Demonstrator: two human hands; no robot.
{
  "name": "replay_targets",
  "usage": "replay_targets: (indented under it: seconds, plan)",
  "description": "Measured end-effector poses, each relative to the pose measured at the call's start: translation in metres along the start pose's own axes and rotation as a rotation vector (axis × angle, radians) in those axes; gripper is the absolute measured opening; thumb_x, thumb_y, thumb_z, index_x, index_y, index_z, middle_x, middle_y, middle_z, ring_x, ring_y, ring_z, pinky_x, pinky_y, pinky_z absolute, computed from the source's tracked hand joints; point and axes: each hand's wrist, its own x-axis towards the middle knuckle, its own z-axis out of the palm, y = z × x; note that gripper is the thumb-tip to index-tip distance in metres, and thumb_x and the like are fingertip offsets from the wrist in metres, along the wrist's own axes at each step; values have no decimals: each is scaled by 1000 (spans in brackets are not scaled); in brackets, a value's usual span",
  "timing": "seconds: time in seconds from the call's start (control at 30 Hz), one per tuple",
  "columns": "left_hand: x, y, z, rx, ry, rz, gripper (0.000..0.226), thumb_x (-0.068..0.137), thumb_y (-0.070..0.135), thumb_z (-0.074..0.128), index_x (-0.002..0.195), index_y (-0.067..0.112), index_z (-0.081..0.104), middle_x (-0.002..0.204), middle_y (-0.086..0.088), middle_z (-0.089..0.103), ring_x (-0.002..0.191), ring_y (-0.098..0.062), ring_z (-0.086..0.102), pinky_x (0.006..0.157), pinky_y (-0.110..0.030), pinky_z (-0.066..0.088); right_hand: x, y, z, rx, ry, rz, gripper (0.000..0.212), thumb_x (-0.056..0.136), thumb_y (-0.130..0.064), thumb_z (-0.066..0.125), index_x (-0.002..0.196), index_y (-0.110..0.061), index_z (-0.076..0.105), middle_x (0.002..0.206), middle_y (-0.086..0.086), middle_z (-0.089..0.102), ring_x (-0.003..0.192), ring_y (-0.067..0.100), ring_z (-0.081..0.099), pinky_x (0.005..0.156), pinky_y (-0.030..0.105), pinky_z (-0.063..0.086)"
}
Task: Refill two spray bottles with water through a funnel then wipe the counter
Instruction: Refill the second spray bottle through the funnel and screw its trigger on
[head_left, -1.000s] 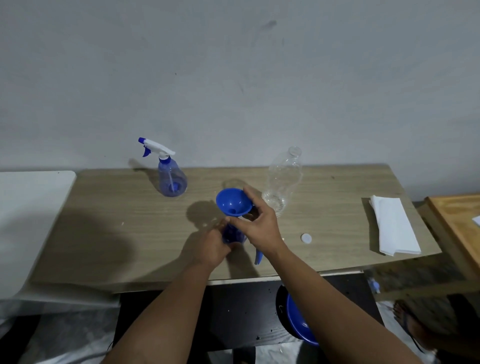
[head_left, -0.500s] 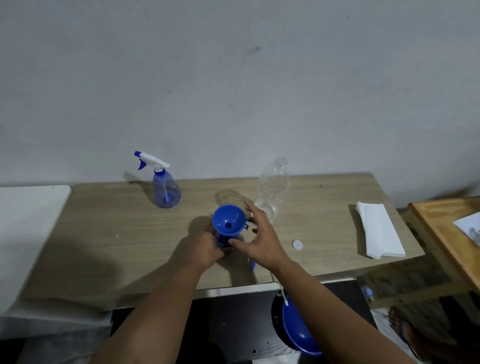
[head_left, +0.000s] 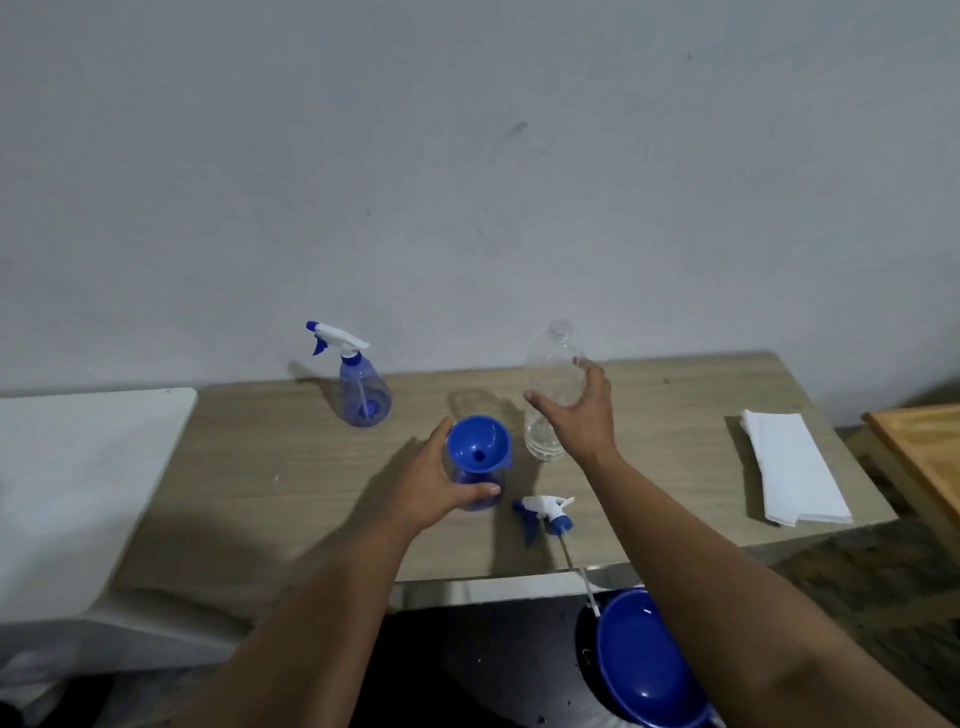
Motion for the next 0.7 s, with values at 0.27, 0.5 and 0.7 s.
replay_targets:
  seconds: [0.27, 0.5, 0.7]
  plan:
    - [0, 2, 0, -51, 7, 57, 88, 71, 31, 91, 144, 31, 42, 121, 25, 54, 109, 13, 51, 78, 4, 35, -23, -28, -18, 194, 119, -147, 69, 76, -37, 91, 131, -34, 49, 120, -9, 66, 116, 2, 61, 102, 30, 49]
    - [4, -4, 4, -38, 27, 34, 89, 67, 42, 92, 141, 40, 42, 113, 33, 54, 115, 0, 51, 85, -15, 40, -20, -72, -41, 366, -130, -316, 74, 79, -17, 87, 140, -35, 48, 122, 7, 66, 91, 20, 72, 87, 35, 61]
    - [6, -16, 5, -44, 51, 15, 102, 61, 52, 91, 147, 35, 40, 136, 20, 55, 129, -3, 50, 107, -31, 43, -20, -66, -44, 220, -499, -275, 87, 74, -38, 95, 146, -45, 46, 102, 16, 71, 77, 22, 68, 68, 33, 57]
